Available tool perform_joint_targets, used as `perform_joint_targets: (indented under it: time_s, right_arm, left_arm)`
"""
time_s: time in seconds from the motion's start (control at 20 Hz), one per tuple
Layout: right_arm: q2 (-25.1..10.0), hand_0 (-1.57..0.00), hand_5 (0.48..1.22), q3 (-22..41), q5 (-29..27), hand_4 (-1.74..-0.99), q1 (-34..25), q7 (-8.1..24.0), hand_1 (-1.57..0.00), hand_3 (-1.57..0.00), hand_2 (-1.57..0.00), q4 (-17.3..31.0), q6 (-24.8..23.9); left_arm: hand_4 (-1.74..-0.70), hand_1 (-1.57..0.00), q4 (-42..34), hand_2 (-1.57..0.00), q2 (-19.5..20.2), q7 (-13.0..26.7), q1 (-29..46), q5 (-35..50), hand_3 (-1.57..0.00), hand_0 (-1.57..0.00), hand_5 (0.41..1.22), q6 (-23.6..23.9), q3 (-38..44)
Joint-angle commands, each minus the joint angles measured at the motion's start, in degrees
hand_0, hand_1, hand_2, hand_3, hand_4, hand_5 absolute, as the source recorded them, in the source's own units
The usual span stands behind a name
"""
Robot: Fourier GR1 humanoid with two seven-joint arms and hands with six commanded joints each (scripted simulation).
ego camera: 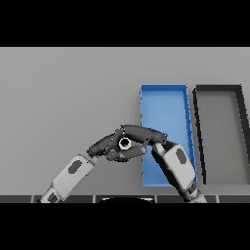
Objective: Pick up the blue pipe and place it into the blue bin.
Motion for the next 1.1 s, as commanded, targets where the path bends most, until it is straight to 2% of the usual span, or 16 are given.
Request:
perform_joint_targets:
  time_s: [0.0, 0.05, 0.1, 0.15, 0.3, 0.4, 0.45, 0.55, 0.65, 0.75, 0.85, 0.95, 1.0, 1.05]
  right_arm:
    - [0.42, -1.57, 1.219, -0.33, 0.54, -1.485, -0.41, -0.03, -1.57, -1.57, -1.57, 0.24, -0.53]
    - [0.53, -1.57, 1.219, -0.63, 0.53, -1.485, -0.14, 0.03, -1.57, -1.57, -1.57, 0.17, -0.54]
    - [1.05, -1.57, 1.219, -0.44, 1.63, -1.485, 0.15, -0.66, -1.57, -1.57, -1.57, 0.39, -0.08]
    - [1.28, -1.57, 1.22, -1.31, 1.49, -1.487, -0.48, 0.01, -1.57, -1.57, -1.57, 0.71, -0.34]
    - [2.45, -1.57, 1.22, -2.23, 1.17, -1.491, -0.71, 1.26, -1.57, -1.57, -1.57, 0.68, -0.25]
    - [3.44, -1.57, 1.221, -3.23, -5.02, -1.492, -1.31, 5.76, -1.57, -1.57, -1.57, 0.95, -1.6]
    - [3.77, -1.57, 1.221, -3.85, -10.04, -1.492, -1.6, 7.9, -1.57, -1.57, -1.57, 0.72, -3.2]
    - [3.94, -1.57, 1.221, -4.76, -16.45, -1.493, -4.27, 11.36, -1.57, -1.57, -1.57, 1.39, -7.19]
    - [-0.69, -1.57, 1.221, -4.37, -23.31, -1.494, -7.14, 11.4, -1.57, -1.57, -1.57, 1.43, -11.95]
    - [-3.34, -1.57, 1.221, -5.23, -26.1, -1.492, -11.74, 11.41, -1.57, -1.57, -1.57, 1.89, -15.28]
    - [-5.03, -1.57, 1.221, -6.49, -28.25, -1.493, -16.98, 11.15, -1.57, -1.57, -1.57, 2.39, -19.07]
    - [-7.23, -1.57, 1.221, -8.95, -29.03, -1.494, -21.95, 9.64, -1.57, -1.57, -1.57, 3.11, -18.67]
    - [-8.68, -1.57, 1.221, -10.65, -29.27, -1.495, -23.84, 8.26, -1.57, -1.57, -1.57, 5.0, -17.26]
    - [-9.24, -1.57, 1.221, -11.99, -28.89, -1.496, -26.02, 7.62, -1.57, -1.57, -1.57, 6.97, -18.07]
  left_arm:
    - [-0.83, -0.07, -0.17, -0.07, 0.49, 0.25, -0.41, 0.12, -0.03, -0.08, 0.719, -0.05, 0.35]
    - [-0.83, -0.05, 0.34, -0.06, 0.13, -0.48, -0.21, 0.42, -0.02, -0.07, 0.689, 0.18, 0.5]
    - [-0.83, -0.04, 0.61, -0.04, -0.09, 1.05, -0.75, 1.12, -0.02, -0.05, 0.659, 0.01, 0.92]
    - [-0.84, -0.03, 0.89, -0.04, -0.21, 0.34, -0.21, 1.88, -0.01, -0.04, 0.636, 0.1, 1.25]
    - [-0.87, -0.02, 0.41, -0.02, -0.09, 5.14, 0.83, 3.2, -0.01, -0.02, 0.612, 0.81, 1.51]
    - [-0.88, -0.01, -0.43, -0.01, 0.22, 4.73, 1.73, 2.92, 0.0, -0.01, 0.593, 1.07, 1.04]
    - [-0.88, -0.01, -0.68, -0.01, 0.36, 5.5, 1.76, 2.86, 0.0, -0.01, 0.572, 1.03, 0.89]
    - [-0.87, 0.0, -0.14, -0.01, 0.42, 6.02, 1.81, 2.48, 0.0, -0.01, 0.543, 1.05, 0.78]
    - [-0.87, 0.0, -1.18, 0.0, 0.79, 5.71, 2.16, 2.99, 0.0, 0.0, 0.529, 0.69, 0.76]
    - [-0.86, 0.0, -0.75, 0.0, 0.27, 7.49, 1.78, 2.83, 0.0, 0.0, 0.515, 0.96, 0.62]
    - [-0.86, 0.0, -0.84, 0.0, 0.49, 7.19, 1.77, 2.62, 0.0, 0.0, 0.503, 0.9, 0.57]
    - [-0.86, 0.0, -0.9, 0.0, 0.78, 5.94, 2.18, 2.38, 0.0, 0.0, 0.493, 0.71, 0.41]
    - [-0.87, 0.0, -1.02, 0.0, 1.01, 6.19, 2.08, 2.94, 0.0, 0.0, 0.486, 0.47, 0.76]
    - [-0.87, 0.0, -1.44, 0.0, 1.19, 5.53, 2.94, 2.59, 0.0, 0.0, 0.485, 0.33, 0.17]
